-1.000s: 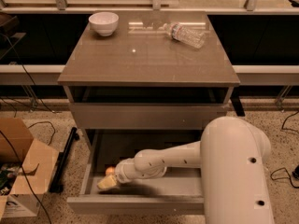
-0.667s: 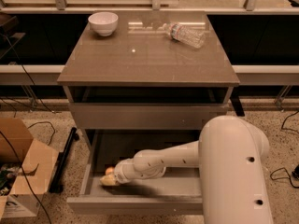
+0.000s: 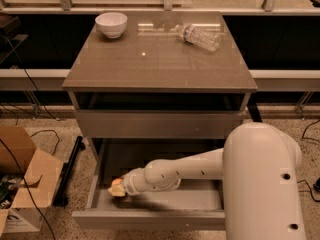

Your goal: Pick orange from middle drawer and place on counter

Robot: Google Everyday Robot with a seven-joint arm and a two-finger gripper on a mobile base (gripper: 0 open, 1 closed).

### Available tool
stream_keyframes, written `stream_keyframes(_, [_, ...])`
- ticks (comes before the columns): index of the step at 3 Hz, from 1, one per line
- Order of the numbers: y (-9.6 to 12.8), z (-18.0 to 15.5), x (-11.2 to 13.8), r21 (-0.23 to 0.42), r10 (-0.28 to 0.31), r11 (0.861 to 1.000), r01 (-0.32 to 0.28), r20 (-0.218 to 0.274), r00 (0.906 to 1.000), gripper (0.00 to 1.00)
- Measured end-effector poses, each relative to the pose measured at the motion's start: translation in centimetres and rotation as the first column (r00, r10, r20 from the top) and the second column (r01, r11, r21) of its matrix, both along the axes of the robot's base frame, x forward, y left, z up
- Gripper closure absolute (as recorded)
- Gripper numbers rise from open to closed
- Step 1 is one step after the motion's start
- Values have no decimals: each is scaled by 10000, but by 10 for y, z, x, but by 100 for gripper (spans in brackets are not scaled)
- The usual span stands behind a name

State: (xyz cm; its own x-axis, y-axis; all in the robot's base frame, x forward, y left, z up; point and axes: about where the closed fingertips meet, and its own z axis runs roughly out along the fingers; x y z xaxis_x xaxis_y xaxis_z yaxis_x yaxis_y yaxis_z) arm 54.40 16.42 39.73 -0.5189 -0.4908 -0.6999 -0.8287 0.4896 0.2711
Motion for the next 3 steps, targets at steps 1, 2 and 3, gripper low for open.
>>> stream_keyframes(1, [-9, 46, 12, 776, 102, 9969, -135, 431, 9990, 100])
stream_keyframes(2, [-40, 113, 1, 1721, 458, 9835, -563, 647, 9969, 100])
stream_keyframes(3, [-97, 185, -8, 2071, 471, 9757, -722, 1234, 9912, 100])
